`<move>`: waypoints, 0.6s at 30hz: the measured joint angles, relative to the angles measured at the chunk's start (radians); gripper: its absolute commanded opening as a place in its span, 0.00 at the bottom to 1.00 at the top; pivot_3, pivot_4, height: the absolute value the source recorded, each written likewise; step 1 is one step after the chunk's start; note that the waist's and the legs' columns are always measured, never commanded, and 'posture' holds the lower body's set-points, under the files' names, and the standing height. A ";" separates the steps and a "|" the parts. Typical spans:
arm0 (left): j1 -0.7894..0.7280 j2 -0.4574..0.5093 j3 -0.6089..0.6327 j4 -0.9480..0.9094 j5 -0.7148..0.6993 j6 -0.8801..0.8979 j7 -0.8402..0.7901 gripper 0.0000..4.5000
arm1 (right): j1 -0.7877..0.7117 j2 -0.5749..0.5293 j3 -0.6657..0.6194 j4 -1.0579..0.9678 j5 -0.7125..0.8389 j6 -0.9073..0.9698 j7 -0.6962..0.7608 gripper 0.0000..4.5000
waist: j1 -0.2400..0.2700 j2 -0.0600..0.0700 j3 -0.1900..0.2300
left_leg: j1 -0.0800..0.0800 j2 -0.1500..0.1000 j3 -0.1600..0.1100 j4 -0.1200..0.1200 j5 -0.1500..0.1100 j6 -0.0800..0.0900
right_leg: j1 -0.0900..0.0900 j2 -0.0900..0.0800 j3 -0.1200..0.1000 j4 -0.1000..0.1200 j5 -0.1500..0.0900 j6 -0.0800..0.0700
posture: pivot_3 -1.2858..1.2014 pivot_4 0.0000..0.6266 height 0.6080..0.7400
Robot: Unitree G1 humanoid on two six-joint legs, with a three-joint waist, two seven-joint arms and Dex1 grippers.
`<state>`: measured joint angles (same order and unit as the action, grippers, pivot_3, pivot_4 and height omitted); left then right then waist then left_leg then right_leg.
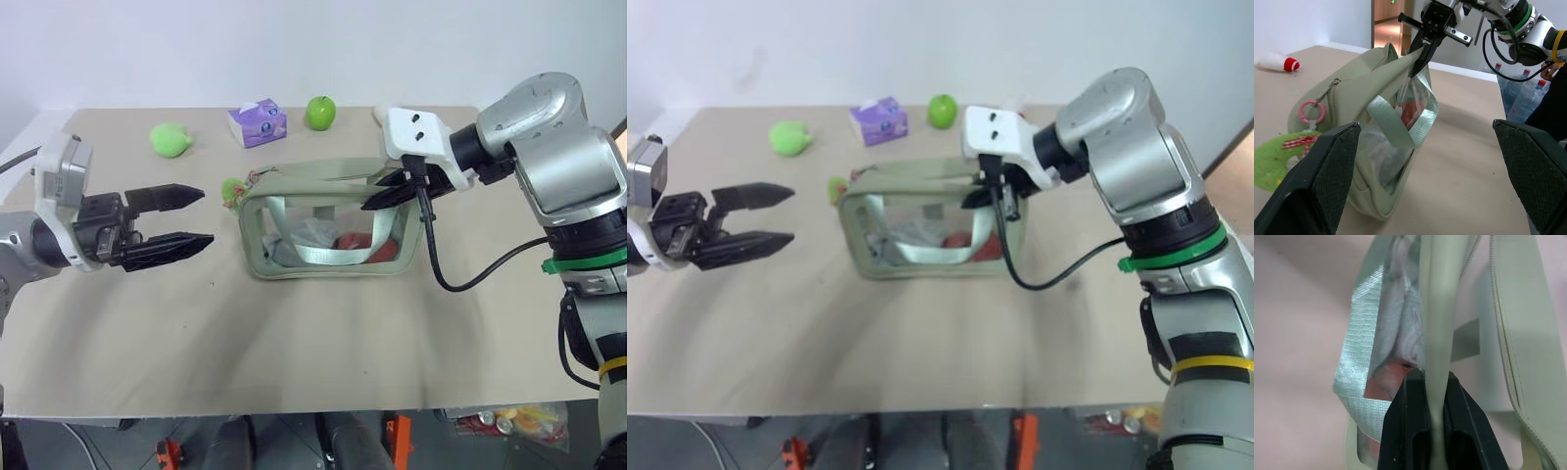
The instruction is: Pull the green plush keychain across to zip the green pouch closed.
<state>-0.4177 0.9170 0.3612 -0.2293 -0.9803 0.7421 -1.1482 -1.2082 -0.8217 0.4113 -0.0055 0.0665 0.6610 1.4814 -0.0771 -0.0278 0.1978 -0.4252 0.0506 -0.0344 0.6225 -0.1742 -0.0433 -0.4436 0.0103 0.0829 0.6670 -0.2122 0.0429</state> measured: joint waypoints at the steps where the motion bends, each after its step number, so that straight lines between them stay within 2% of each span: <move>1: -0.002 0.000 -0.001 0.005 0.000 0.000 0.000 1.00 | 0.019 0.001 -0.001 -0.036 0.011 0.034 -0.009 0.00 | 0.000 0.000 0.000 | 0.000 0.000 0.000 0.000 0.000 0.000 | 0.000 0.000 0.000 0.000 0.000 0.000 | 0.52 0.24 1.00; 7: 0.000 0.000 -0.001 0.004 -0.002 0.001 0.005 1.00 | 0.102 0.015 -0.026 -0.173 0.074 0.173 -0.067 0.00 | -0.001 0.000 0.000 | 0.000 0.000 0.001 0.000 0.000 0.000 | 0.000 0.000 0.001 0.000 0.000 0.000 | 0.52 0.24 1.00; 13: 0.011 0.000 0.003 -0.011 -0.010 0.006 0.013 1.00 | 0.146 0.015 -0.045 -0.246 0.124 0.224 -0.110 0.00 | -0.005 0.000 0.000 | 0.003 0.002 0.001 0.000 0.000 0.000 | 0.000 0.002 0.001 0.001 0.001 -0.001 | 0.52 0.24 1.00; 18: 0.011 0.000 0.003 -0.018 -0.015 0.008 0.031 1.00 | 0.162 0.035 -0.061 -0.230 0.153 0.163 -0.130 0.38 | -0.009 0.000 0.000 | 0.003 0.002 0.001 0.000 0.000 0.000 | 0.000 0.002 0.001 0.001 0.002 -0.001 | 0.52 0.24 1.00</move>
<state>-0.4063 0.9170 0.3639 -0.2477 -0.9951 0.7501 -1.1177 -1.0460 -0.7867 0.3503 -0.2351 0.2193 0.8243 1.3514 -0.0857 -0.0280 0.1976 -0.4221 0.0528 -0.0329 0.6228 -0.1740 -0.0430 -0.4433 0.0126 0.0839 0.6681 -0.2107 0.0414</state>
